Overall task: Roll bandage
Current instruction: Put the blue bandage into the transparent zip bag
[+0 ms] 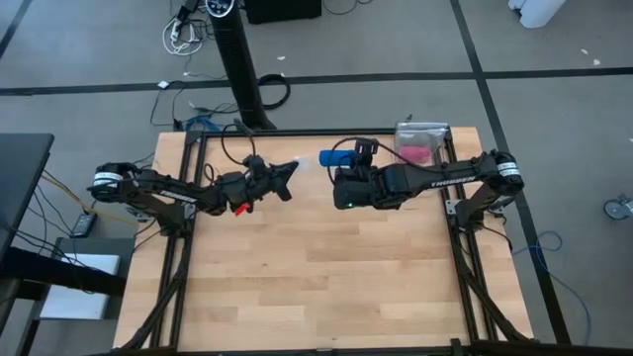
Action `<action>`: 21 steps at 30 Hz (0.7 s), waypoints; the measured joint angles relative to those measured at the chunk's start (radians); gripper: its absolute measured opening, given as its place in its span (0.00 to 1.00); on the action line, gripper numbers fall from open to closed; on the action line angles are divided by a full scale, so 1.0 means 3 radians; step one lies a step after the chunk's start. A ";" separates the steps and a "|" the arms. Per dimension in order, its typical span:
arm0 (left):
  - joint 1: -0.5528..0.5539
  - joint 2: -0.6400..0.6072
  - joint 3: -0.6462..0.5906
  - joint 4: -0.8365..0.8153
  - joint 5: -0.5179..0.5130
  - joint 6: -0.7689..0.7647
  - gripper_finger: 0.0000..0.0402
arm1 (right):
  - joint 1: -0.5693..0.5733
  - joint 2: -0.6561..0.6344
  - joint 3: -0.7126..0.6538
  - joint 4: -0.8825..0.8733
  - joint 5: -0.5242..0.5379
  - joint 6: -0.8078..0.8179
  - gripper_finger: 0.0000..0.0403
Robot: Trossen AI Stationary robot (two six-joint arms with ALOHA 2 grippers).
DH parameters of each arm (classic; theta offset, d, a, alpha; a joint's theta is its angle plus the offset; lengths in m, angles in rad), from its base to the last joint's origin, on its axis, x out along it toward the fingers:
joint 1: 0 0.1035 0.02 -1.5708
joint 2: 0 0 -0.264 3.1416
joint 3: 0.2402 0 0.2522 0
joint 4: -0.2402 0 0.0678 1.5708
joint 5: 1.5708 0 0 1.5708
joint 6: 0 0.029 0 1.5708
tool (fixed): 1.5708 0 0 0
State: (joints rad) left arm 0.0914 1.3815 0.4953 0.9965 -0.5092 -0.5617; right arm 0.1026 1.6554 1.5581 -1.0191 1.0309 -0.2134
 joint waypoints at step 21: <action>-0.0008 0.0424 0.0389 0.0020 0.0258 0.0023 0.00 | -0.0108 0.0154 -0.0001 0.0150 -0.0288 -0.0429 0.11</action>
State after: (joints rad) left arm 0.0891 1.5087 0.6121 1.0025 -0.4317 -0.5548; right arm 0.0704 1.7015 1.5577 -0.9742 0.9446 -0.3420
